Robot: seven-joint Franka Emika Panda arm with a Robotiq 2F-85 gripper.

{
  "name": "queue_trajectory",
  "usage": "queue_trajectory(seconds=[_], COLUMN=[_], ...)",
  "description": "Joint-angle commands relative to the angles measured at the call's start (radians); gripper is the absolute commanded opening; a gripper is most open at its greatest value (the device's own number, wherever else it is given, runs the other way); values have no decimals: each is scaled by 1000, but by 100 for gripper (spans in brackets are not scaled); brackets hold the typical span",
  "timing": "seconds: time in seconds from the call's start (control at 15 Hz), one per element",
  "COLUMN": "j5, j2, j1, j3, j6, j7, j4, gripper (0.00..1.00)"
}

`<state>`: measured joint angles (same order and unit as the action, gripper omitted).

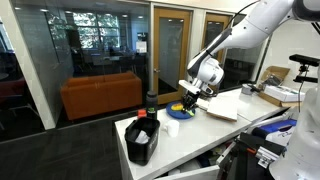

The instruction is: Remove the pen from the cup and put it on the table

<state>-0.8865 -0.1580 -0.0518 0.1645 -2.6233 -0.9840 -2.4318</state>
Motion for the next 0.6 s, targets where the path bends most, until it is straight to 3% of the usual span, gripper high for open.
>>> queue_trajectory(seconds=[0.0, 0.53], j5=[72, 183], j2=[-4, -34], j1=[-18, -50], j3=[-6, -4], j6=[-7, 81], j7=[23, 310], j4=[-4, 49], gripper=[3, 3])
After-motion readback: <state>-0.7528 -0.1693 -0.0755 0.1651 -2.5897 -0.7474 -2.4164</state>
